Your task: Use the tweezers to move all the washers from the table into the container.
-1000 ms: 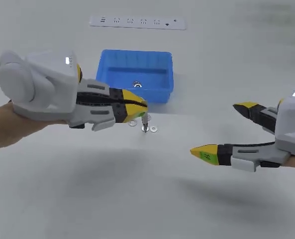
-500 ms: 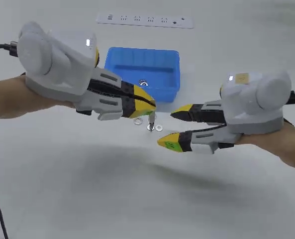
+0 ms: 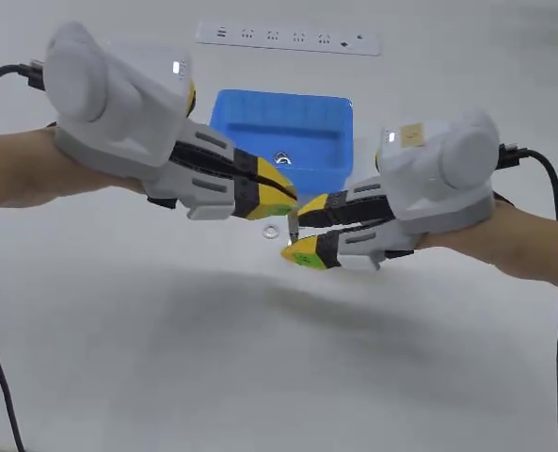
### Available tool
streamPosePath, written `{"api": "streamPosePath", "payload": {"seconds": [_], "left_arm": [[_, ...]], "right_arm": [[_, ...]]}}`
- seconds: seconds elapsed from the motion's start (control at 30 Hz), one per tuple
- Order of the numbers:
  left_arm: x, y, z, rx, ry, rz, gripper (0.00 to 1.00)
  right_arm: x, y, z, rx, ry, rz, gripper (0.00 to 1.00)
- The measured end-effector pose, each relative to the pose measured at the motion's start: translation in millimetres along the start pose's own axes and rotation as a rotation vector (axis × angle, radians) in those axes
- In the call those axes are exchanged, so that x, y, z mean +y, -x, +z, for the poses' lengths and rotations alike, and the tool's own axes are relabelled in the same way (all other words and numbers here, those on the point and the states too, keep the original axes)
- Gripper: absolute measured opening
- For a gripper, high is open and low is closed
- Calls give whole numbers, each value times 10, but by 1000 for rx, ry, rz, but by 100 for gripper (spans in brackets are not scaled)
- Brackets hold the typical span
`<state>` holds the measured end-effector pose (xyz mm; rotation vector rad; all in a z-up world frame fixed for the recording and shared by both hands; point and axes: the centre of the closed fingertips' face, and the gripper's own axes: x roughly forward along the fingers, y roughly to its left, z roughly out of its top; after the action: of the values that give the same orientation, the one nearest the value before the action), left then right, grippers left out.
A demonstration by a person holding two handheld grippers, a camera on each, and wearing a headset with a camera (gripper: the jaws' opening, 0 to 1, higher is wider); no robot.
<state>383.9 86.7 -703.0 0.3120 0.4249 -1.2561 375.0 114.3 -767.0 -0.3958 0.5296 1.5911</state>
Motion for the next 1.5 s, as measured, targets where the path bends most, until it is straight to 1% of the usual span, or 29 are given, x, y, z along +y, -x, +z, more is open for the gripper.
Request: {"api": "streamPosePath", "payload": {"seconds": [0.03, 0.07, 0.1, 0.13, 0.23, 0.37, 0.57, 0.6, 0.63, 0.67, 0.7, 0.77, 0.8, 0.83, 0.9, 0.93, 1.0, 1.07, 1.13, 1.2, 1.37, 1.4, 1.47, 1.5], "left_arm": [[-4, -5, 3, 0, -3, -2, 5], [-9, -8, 4, 0, -2, -5, 5], [-10, -9, 4, 0, -2, -6, 5], [-25, -2, 0, -1, 0, -14, 5], [-6, 7, -9, -3, 2, -12, 5], [14, 17, -19, -1, 4, -11, 5], [4, -1, -17, -1, -1, -9, 5], [9, -11, -15, 0, -2, -2, 5], [17, -16, -13, 1, 1, 4, 5], [36, -19, -14, -2, 17, 18, 6], [33, -28, -35, 2, 55, 21, 6], [21, -25, -80, 19, 49, 19, 9], [16, -20, -92, 19, 54, 19, 12], [5, -11, -87, 8, 74, 24, 17], [-15, 17, -26, -33, 103, 25, 21], [-24, 32, -14, -41, 109, 24, 21], [-35, 60, -18, -41, 117, 27, 22], [-26, 84, -27, -44, 119, 42, 24], [-21, 124, -28, -57, 135, 56, 25], [-3, 172, -14, -75, 149, 79, 25], [26, 308, 33, -141, 194, 139, 28], [33, 347, 35, -154, 204, 156, 30], [-5, 382, 73, -175, 213, 186, 35], [12, 413, 95, -197, 214, 210, 40]], "right_arm": [[5, -5, -2, 8, 12, 4, 20], [-39, 4, -17, 27, 55, -12, 18], [-29, 0, -11, 28, 63, -7, 16], [-30, -4, -8, 29, 61, -7, 14], [-55, -3, 2, 33, 72, -10, 12], [-53, -6, 0, 45, 97, -1, 11], [-31, 2, -1, 54, 132, 2, 10], [-33, 4, -1, 55, 139, -1, 9], [-37, 6, -3, 56, 142, -4, 9], [-44, 7, -1, 54, 138, -8, 9], [-45, 9, -5, 53, 129, -8, 9], [-48, 6, -3, 48, 133, -13, 9], [-52, 6, -2, 47, 132, -16, 9], [-53, 5, -2, 44, 128, -17, 9], [-58, 6, -1, 39, 126, -23, 9], [-58, 6, 0, 37, 123, -24, 9], [-63, 7, 3, 33, 119, -30, 9], [-66, 12, 29, 21, 112, -36, 9], [-66, 34, 87, 4, 115, -43, 9], [-67, 52, 133, -5, 109, -48, 9], [-58, 115, 218, -27, 93, -63, 9], [-56, 136, 235, -30, 94, -67, 9], [-37, 172, 280, -41, 90, -65, 9], [-28, 183, 299, -42, 92, -65, 9]]}}
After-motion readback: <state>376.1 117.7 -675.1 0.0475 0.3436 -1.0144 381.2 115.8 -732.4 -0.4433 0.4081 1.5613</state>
